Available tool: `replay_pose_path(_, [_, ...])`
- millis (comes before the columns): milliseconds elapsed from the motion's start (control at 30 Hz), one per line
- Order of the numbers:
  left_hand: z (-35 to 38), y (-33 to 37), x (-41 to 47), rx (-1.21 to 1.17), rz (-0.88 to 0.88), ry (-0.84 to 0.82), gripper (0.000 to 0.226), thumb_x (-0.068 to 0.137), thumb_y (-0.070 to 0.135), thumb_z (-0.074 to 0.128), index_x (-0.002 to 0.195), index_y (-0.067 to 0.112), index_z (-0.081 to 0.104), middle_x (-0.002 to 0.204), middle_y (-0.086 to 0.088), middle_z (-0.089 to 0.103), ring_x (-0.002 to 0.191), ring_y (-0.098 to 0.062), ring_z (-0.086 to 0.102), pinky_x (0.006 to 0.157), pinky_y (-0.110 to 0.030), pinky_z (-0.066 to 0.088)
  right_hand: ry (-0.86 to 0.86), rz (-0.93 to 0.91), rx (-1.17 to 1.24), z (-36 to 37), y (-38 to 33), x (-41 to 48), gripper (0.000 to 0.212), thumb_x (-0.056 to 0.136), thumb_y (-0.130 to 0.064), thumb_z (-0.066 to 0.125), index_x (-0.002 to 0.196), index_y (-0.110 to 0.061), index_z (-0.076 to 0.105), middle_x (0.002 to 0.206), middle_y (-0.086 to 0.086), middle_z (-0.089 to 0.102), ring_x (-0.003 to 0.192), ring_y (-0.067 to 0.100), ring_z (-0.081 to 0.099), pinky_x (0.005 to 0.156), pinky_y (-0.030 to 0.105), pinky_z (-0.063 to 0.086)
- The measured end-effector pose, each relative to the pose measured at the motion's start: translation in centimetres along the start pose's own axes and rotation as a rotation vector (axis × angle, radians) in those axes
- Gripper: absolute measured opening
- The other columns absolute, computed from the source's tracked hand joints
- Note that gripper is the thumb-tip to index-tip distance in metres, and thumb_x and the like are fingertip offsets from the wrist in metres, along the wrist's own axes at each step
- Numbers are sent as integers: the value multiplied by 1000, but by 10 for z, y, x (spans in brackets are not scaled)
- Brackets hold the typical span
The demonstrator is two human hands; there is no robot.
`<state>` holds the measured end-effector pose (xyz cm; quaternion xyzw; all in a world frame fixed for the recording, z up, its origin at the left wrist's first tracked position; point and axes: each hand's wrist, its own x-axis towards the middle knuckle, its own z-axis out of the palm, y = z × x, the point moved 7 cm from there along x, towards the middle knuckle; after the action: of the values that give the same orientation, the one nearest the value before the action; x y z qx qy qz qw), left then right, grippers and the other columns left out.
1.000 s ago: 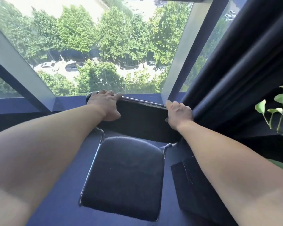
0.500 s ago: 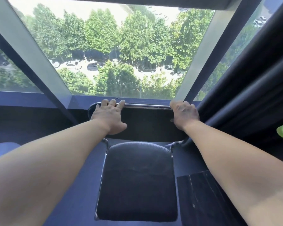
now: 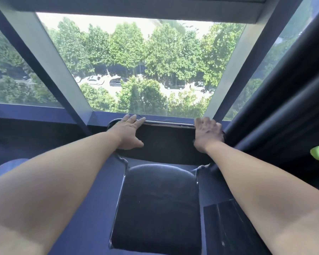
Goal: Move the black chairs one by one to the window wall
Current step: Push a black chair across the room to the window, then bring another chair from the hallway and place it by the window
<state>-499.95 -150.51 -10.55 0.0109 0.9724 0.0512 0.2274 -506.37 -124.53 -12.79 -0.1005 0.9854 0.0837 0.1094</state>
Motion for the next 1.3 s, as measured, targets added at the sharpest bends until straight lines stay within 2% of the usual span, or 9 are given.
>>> replay_pose_path(67, [-7, 2, -15, 64, 13, 33, 91, 90, 51, 58, 159, 35, 1, 168, -3, 1, 154, -24, 1, 124, -42, 7, -81, 22, 53, -1, -1, -8, 76, 91, -35, 61, 150, -19, 16, 149, 16, 28, 139, 37, 27, 117, 53, 17])
replay_pose_path(133, [-7, 7, -29, 75, 7, 50, 88, 91, 52, 54, 159, 35, 3, 168, -1, 3, 154, -24, 4, 124, -47, 9, -155, 16, 70, -1, -5, -19, 88, 96, -42, 53, 159, -19, -4, 165, 15, 4, 152, 38, 1, 121, 56, -1])
replay_pose_path(200, [-9, 13, -47, 101, 6, 48, 89, 91, 53, 53, 159, 34, 0, 168, 1, 1, 154, -23, 3, 123, -50, 9, -122, -36, 116, -14, -13, -39, 86, 98, -43, 49, 160, -21, -6, 168, 11, -3, 154, 34, -5, 122, 55, -2])
replay_pose_path(400, [-51, 31, -95, 169, 73, 118, 86, 92, 56, 51, 159, 31, 3, 167, 0, 11, 152, -25, 15, 121, -50, 17, -21, -129, 187, -75, -30, -105, 78, 96, -49, 52, 158, -25, 11, 167, 9, 13, 154, 29, 8, 121, 56, 9])
replay_pose_path(567, [-75, 68, -158, 231, 197, 140, 86, 88, 60, 50, 158, 33, 9, 164, 3, 21, 140, -31, 40, 110, -48, 38, -9, -27, 238, -124, -22, -194, 80, 94, -54, 52, 158, -24, 13, 162, 8, 23, 151, 30, 18, 120, 57, 14])
replay_pose_path(700, [-78, 104, -221, 414, 353, 186, 84, 91, 62, 48, 159, 36, 6, 165, 2, 22, 138, -32, 44, 110, -53, 35, 33, 111, 239, -143, -15, -283, 78, 94, -53, 53, 157, -23, 18, 160, 7, 28, 148, 30, 26, 117, 55, 21])
replay_pose_path(900, [-68, 191, -347, 562, 720, 245, 85, 88, 62, 51, 158, 33, 10, 159, -3, 32, 131, -34, 49, 108, -51, 38, 13, 345, 193, -137, 1, -469, 72, 93, -52, 53, 153, -23, 25, 154, 6, 35, 143, 27, 31, 113, 52, 25])
replay_pose_path(1067, [-37, 284, -467, 638, 968, 272, 86, 88, 66, 47, 158, 35, 8, 152, 0, 41, 123, -29, 57, 89, -40, 49, -9, 557, 269, -124, 22, -637, 74, 94, -53, 52, 155, -23, 25, 155, 6, 37, 140, 30, 39, 112, 50, 31])
replay_pose_path(1300, [83, 397, -679, 779, 1306, 259, 82, 91, 60, 47, 158, 33, 8, 157, 1, 34, 135, -27, 48, 102, -39, 44, 10, 936, 360, -55, 18, -936, 69, 93, -49, 57, 152, -22, 34, 153, 5, 45, 137, 29, 46, 109, 45, 41])
